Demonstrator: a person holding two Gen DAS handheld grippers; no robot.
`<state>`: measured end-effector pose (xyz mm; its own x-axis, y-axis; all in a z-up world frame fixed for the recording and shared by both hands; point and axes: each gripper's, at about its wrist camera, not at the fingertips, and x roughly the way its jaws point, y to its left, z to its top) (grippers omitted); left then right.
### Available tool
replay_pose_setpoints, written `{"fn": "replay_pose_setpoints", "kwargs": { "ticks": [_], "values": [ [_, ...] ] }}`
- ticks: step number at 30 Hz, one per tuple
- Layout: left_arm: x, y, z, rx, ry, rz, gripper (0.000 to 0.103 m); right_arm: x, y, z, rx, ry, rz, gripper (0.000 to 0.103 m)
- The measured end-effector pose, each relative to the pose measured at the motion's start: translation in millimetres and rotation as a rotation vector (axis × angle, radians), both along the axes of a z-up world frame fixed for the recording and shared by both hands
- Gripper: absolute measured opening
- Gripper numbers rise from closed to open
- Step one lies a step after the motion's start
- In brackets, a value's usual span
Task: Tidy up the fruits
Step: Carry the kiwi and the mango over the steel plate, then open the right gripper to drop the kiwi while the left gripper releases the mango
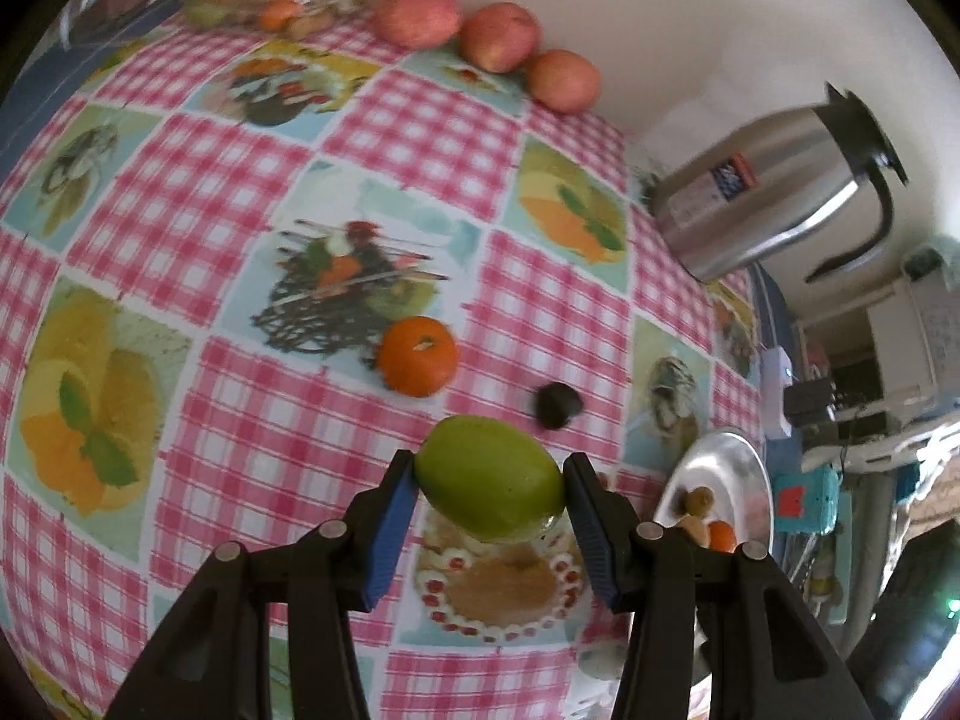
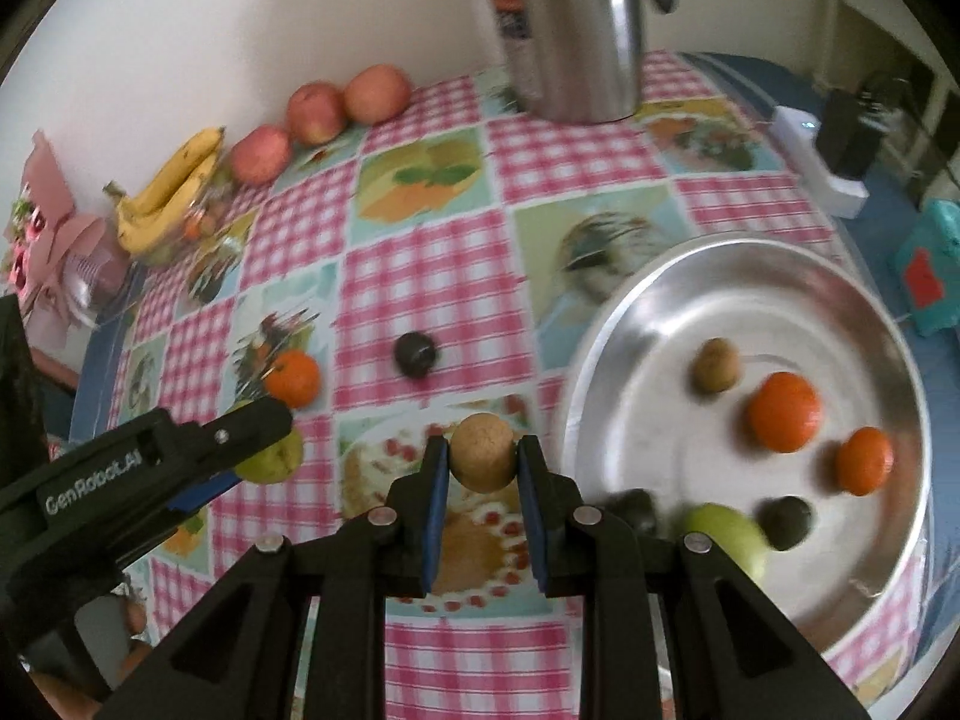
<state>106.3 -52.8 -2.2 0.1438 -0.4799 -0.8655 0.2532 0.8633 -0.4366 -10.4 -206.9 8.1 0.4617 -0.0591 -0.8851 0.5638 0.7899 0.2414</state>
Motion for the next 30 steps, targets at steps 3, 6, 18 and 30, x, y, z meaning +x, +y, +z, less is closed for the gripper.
{"fn": "replay_pose_setpoints", "kwargs": {
  "ticks": [3,6,18,30],
  "values": [
    [-7,-14,5,-0.013,-0.015,-0.035,0.053,-10,-12,6,-0.032,-0.002,-0.04,0.024],
    [-15,-26,7,-0.027,-0.026,-0.07,0.053,-22,-27,11,-0.062,0.006,-0.093,0.024],
    [-53,-83,4,-0.026,-0.097,-0.224,0.053,-62,-67,10,-0.092,0.017,-0.225,0.024],
    [-68,-110,-4,-0.072,-0.154,-0.286,0.053,-65,-69,3,-0.078,0.034,-0.235,0.024]
  ]
}}
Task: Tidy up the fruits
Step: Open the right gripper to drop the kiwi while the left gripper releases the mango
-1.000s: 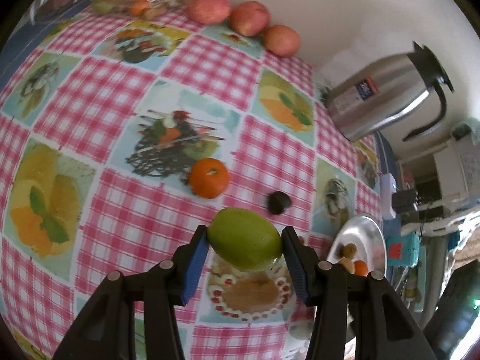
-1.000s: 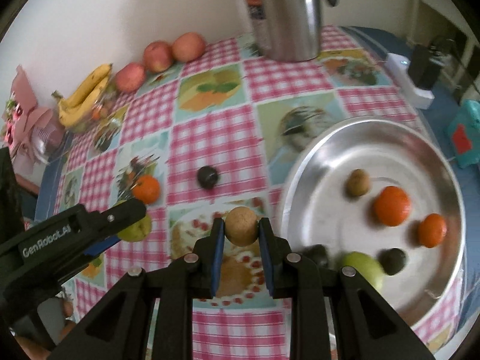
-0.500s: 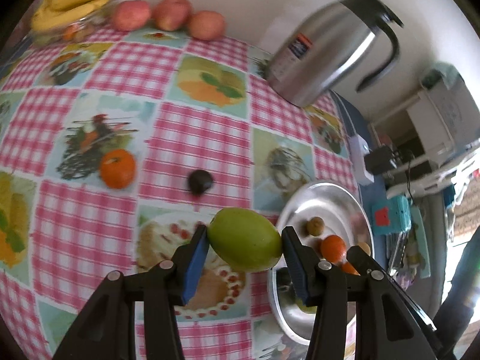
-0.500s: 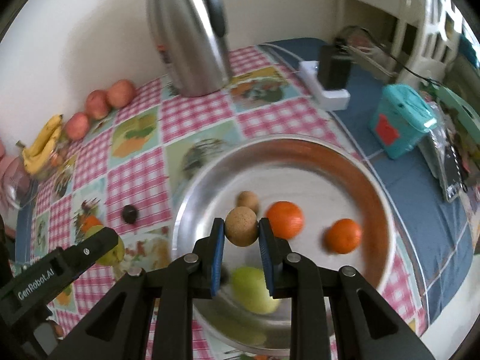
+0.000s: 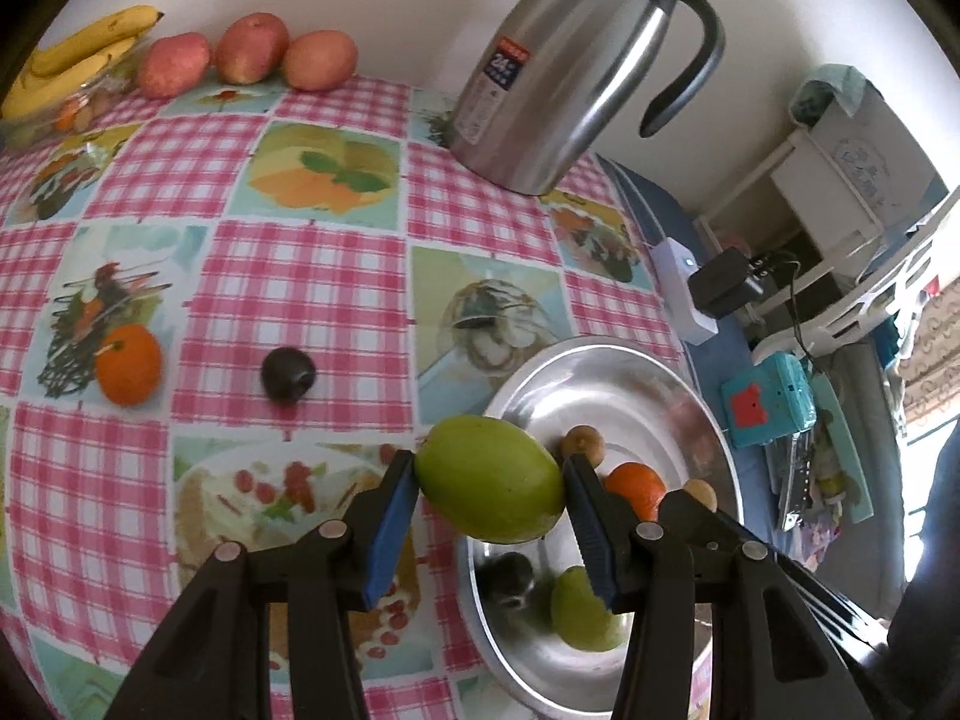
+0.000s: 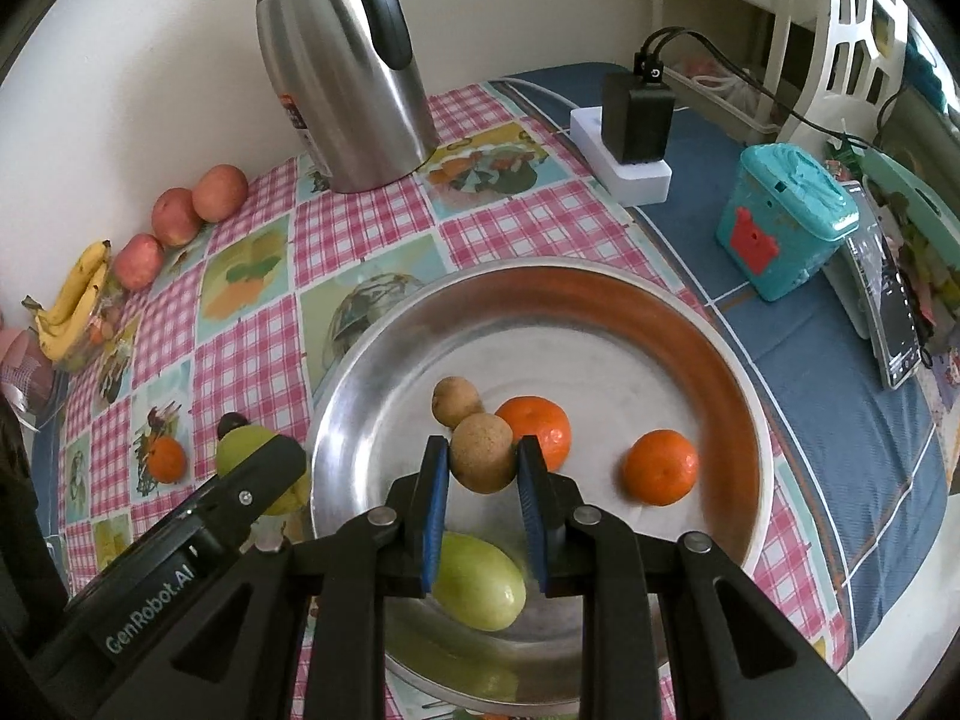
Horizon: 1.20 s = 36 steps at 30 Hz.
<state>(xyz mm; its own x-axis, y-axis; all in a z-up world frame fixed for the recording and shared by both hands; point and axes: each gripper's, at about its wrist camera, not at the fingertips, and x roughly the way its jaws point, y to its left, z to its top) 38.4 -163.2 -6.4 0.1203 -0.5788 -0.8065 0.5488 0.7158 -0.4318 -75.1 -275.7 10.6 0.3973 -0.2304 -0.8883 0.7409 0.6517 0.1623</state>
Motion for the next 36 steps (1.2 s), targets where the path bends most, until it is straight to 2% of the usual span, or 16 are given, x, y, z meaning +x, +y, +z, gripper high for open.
{"fn": "replay_pose_setpoints", "kwargs": {
  "ticks": [15,26,28,30,32,36],
  "values": [
    [-4,-14,-12,0.002,-0.017,-0.031,0.053,-1,-4,-20,0.037,0.06,-0.018,0.024],
    [-6,-14,-7,-0.023,-0.01,-0.048,0.054,-2,-5,-19,0.03,0.073,-0.027,0.024],
    [-6,-13,-6,-0.024,-0.01,-0.045,0.054,-2,-5,-17,0.025,0.071,-0.028,0.026],
    [-3,-11,-4,-0.024,-0.002,-0.035,0.057,-2,-6,-16,0.019,0.07,-0.033,0.04],
    [-1,-8,-2,-0.014,0.005,-0.027,0.059,-3,-6,-14,0.02,0.059,-0.035,0.046],
    [4,-1,2,0.017,0.008,-0.003,0.059,-1,-3,-8,0.001,0.051,-0.024,0.05]
  ]
}}
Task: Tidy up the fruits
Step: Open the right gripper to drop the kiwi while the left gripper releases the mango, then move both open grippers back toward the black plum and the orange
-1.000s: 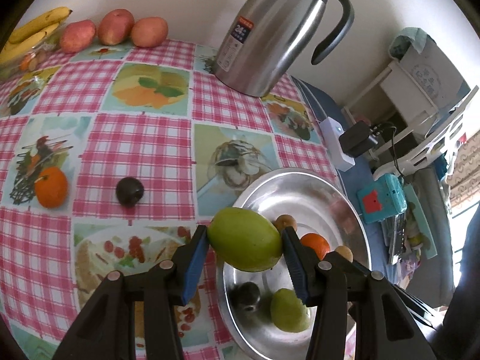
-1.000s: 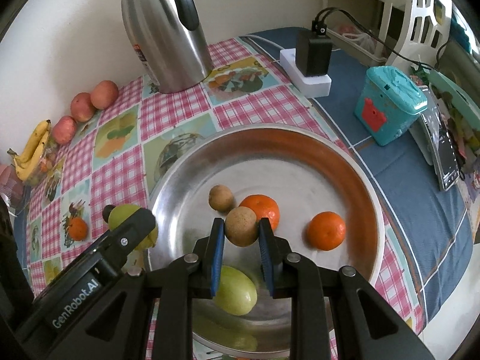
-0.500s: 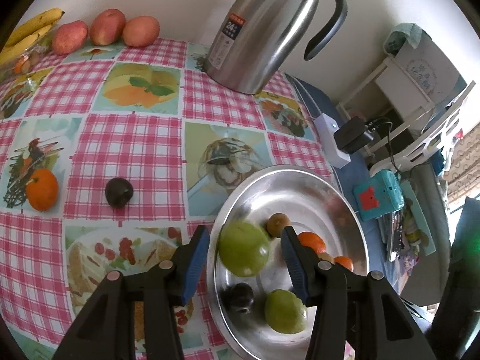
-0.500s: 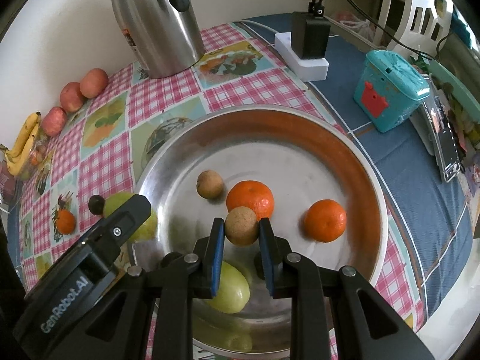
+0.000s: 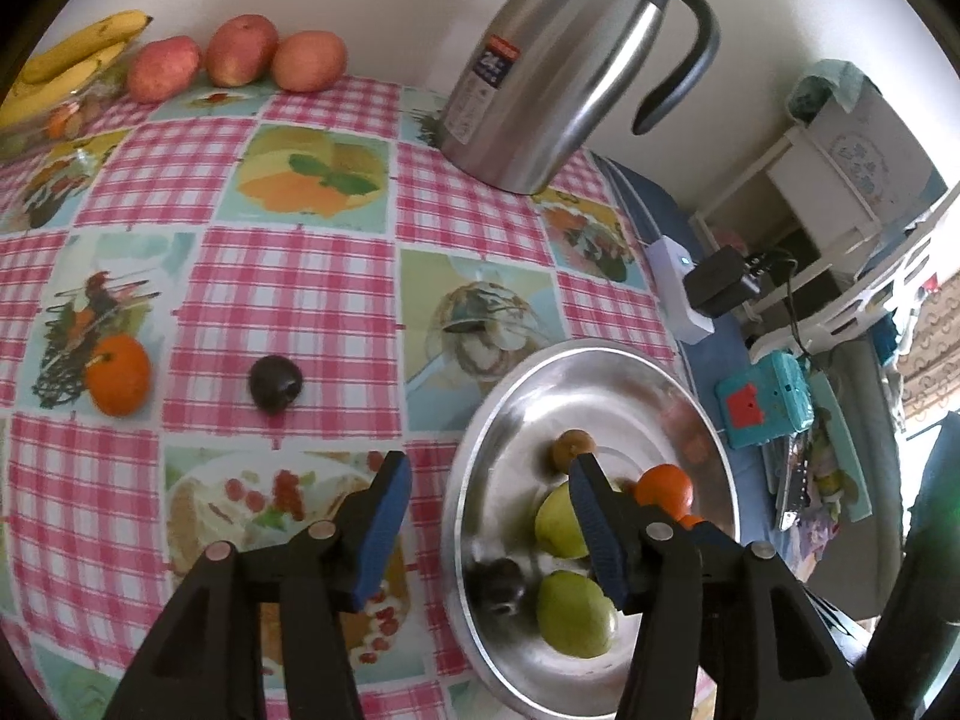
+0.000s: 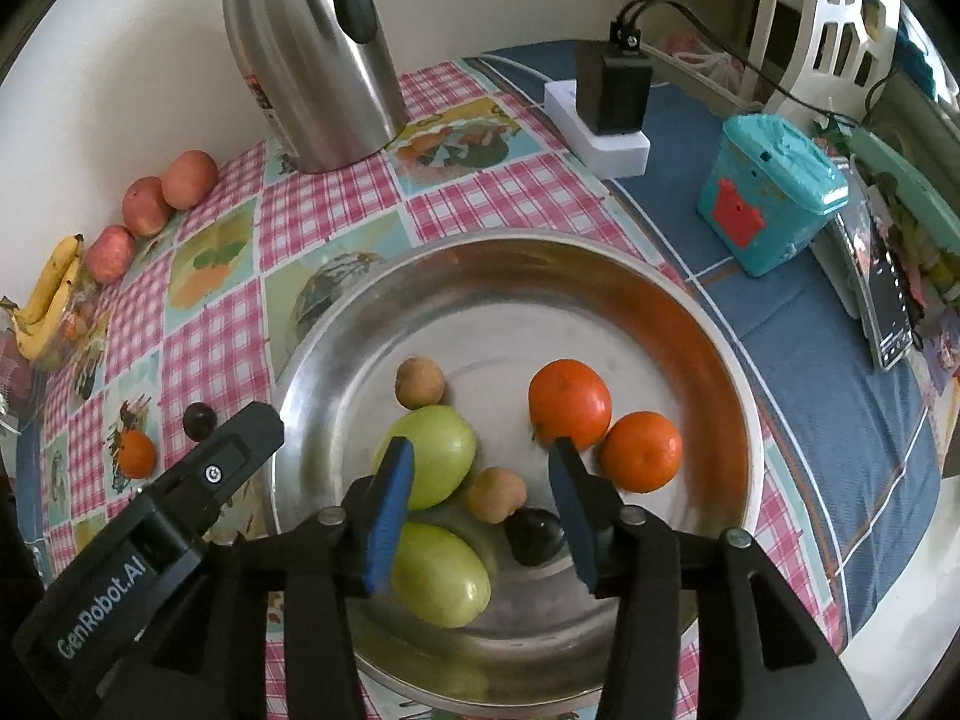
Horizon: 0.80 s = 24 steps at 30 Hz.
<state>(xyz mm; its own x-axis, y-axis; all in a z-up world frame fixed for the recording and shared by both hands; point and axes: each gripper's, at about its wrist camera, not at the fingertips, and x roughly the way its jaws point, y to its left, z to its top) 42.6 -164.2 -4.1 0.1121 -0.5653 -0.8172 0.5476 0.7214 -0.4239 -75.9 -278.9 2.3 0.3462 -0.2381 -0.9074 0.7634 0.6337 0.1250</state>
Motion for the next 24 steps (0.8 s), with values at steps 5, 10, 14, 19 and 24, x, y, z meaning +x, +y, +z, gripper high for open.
{"fn": "replay_pose_setpoints", "kwargs": {
  "ticks": [5,10,14,19,24],
  "values": [
    [6,11,8,0.037,-0.003,0.034,0.061,1,4,7,-0.017,-0.014,0.009,0.051],
    [18,30,10,0.133,-0.021,0.106,0.062,4,8,11,-0.028,-0.018,0.026,0.051],
    [30,51,8,0.211,-0.036,0.176,0.062,7,11,13,-0.031,-0.021,0.038,0.051],
    [42,75,11,0.252,-0.061,0.248,0.062,12,18,17,-0.037,-0.028,0.063,0.05],
    [50,96,16,0.28,-0.086,0.296,0.062,20,28,22,-0.043,-0.04,0.096,0.05]
  ]
}}
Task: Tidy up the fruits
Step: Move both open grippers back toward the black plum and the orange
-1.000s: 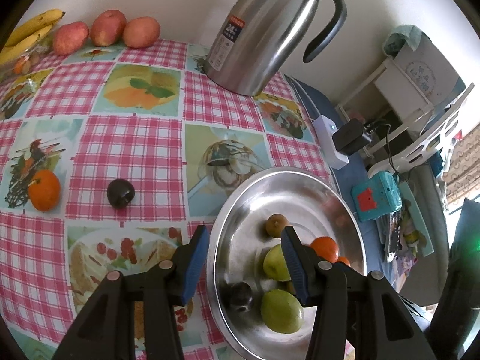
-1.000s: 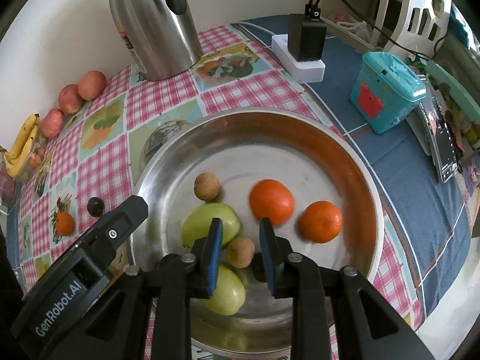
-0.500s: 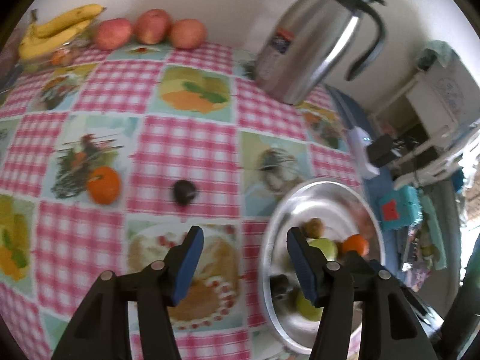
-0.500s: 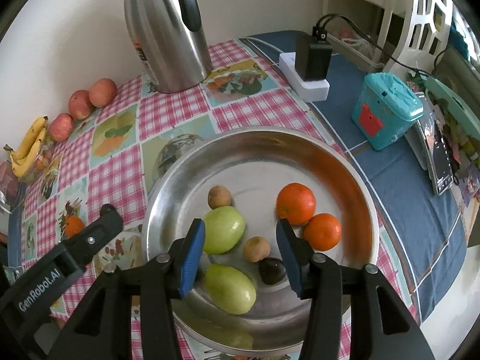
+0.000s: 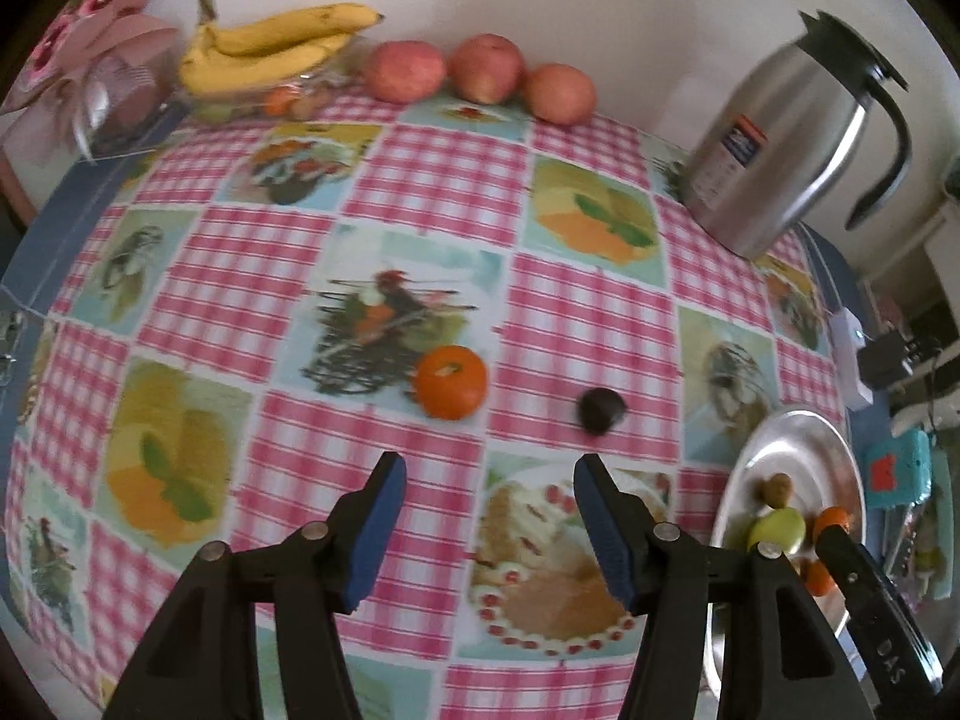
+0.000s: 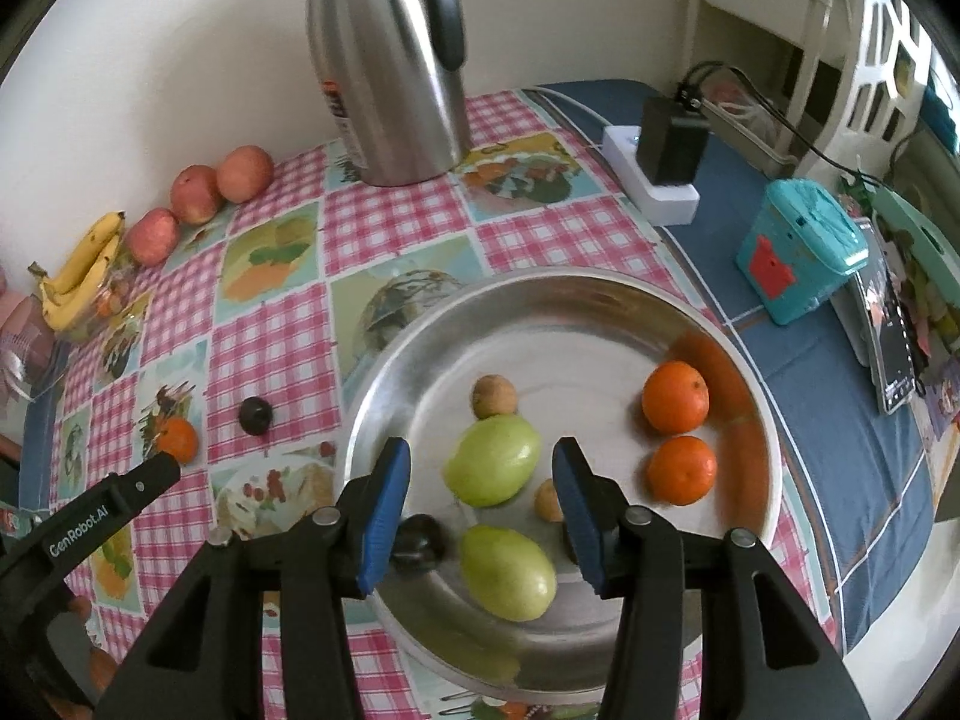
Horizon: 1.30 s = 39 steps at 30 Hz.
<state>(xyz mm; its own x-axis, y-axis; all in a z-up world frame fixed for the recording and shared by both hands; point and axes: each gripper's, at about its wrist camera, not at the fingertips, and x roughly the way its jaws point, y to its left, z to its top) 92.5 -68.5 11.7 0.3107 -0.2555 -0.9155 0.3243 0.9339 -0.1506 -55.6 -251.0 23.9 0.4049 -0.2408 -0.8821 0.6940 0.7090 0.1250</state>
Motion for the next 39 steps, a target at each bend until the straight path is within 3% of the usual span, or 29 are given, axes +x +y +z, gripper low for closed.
{"fn": "replay_pose_setpoints", "kwargs": {
  "ticks": [14,22,26,28,32,38,39],
  "values": [
    [4,13,3,0.011,-0.011,0.027,0.065,17,22,7,-0.016,-0.006,0.081,0.05],
    [4,12,-1,0.036,-0.015,0.028,0.08,21,22,-3,0.005,0.015,0.092,0.051],
    [5,12,-3,0.056,-0.021,0.028,0.088,24,23,-8,0.018,0.024,0.106,0.068],
    [5,11,-4,0.064,-0.028,0.028,0.097,25,24,-10,0.02,0.027,0.109,0.069],
    [5,11,-3,0.07,-0.045,0.028,0.101,26,25,-13,0.007,0.047,0.103,0.079],
    [6,13,-4,0.079,-0.05,0.032,0.103,26,22,-15,-0.001,0.057,0.094,0.08],
    [6,13,-4,0.08,-0.051,0.031,0.103,26,22,-16,-0.009,0.063,0.094,0.084]
  ]
}}
